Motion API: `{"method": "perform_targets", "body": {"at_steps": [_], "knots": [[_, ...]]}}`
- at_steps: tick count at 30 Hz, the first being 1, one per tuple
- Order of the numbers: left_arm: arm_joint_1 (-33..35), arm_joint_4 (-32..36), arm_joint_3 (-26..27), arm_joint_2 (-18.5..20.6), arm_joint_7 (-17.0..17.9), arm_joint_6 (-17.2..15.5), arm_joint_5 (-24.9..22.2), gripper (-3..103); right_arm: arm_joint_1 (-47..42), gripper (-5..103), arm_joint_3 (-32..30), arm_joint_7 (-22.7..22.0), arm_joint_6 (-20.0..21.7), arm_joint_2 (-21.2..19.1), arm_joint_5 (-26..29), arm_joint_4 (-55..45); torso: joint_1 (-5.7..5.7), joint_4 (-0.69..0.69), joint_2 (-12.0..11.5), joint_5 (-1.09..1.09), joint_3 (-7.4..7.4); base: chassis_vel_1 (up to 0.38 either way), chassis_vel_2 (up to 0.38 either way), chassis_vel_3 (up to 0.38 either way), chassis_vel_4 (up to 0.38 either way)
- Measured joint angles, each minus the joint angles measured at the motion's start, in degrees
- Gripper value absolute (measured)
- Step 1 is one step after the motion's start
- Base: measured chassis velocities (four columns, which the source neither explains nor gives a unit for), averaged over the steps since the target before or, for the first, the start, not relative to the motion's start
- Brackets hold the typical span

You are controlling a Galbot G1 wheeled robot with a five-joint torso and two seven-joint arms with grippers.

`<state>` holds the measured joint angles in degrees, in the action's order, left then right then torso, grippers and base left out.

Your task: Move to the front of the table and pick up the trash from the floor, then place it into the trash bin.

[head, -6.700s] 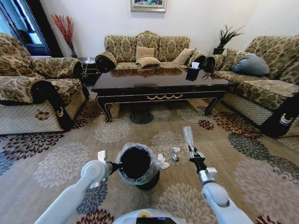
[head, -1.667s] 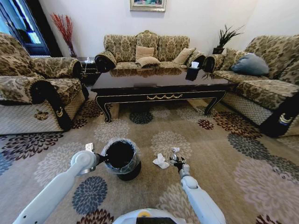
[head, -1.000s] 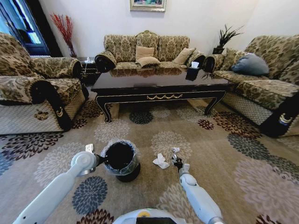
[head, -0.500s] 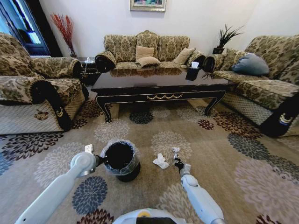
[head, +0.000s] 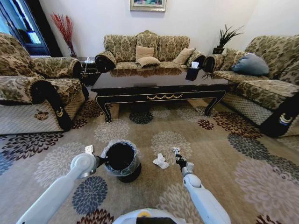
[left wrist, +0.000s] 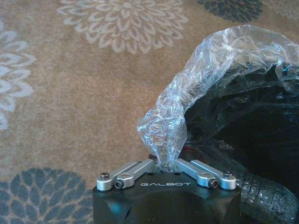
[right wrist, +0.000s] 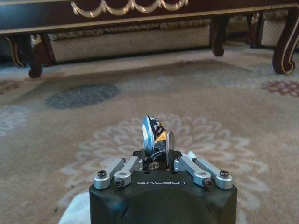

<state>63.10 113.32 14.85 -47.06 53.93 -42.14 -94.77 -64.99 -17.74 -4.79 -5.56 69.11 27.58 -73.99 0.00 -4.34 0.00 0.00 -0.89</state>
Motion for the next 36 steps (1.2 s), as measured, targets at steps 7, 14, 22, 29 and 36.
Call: {"method": "perform_targets", "body": {"at_steps": [7, 14, 22, 29, 36], "knots": [[-0.3, 0.5, -1.4, 0.0, 0.0, 0.0, 0.4, 0, -6.4, 24, -0.7, 0.5, -1.7, -3.7, -2.1, -11.0, 0.00, 0.00, 0.0, 0.00, 0.00, 0.000, 0.000, 0.000, 0.000], [-0.8, 1.0, -2.5, -0.7, 0.6, 0.0, 0.9, 0, -12.0, 24, -0.9, -0.2, -2.4, -5.3, -4.0, -23.0, 0.00, 0.01, 0.0, 0.00, 0.01, 0.000, 0.000, 0.000, 0.000], [-3.5, 1.1, -6.5, -1.3, 2.0, 0.0, 0.9, 0, -18.0, 24, -0.1, 0.0, -2.4, -6.8, -6.8, -37.0, 0.00, 0.00, 0.0, 0.00, 0.00, 0.000, 0.000, 0.000, 0.000], [-4.6, 2.3, -9.9, -1.8, 3.0, 0.0, 0.7, 0, -22.8, 24, 2.1, 0.9, -1.7, -3.8, -9.6, -45.0, 0.00, 0.01, 0.0, 0.01, 0.01, 0.000, 0.000, 0.000, 0.000], [-6.0, 3.4, -12.6, -2.4, 4.0, 0.0, 0.6, 0, -26.2, 24, 4.2, 3.0, -2.5, -2.2, -17.5, -48.8, 0.00, 0.00, 0.0, 0.00, 0.00, 0.000, 0.000, 0.000, 0.000]]}}
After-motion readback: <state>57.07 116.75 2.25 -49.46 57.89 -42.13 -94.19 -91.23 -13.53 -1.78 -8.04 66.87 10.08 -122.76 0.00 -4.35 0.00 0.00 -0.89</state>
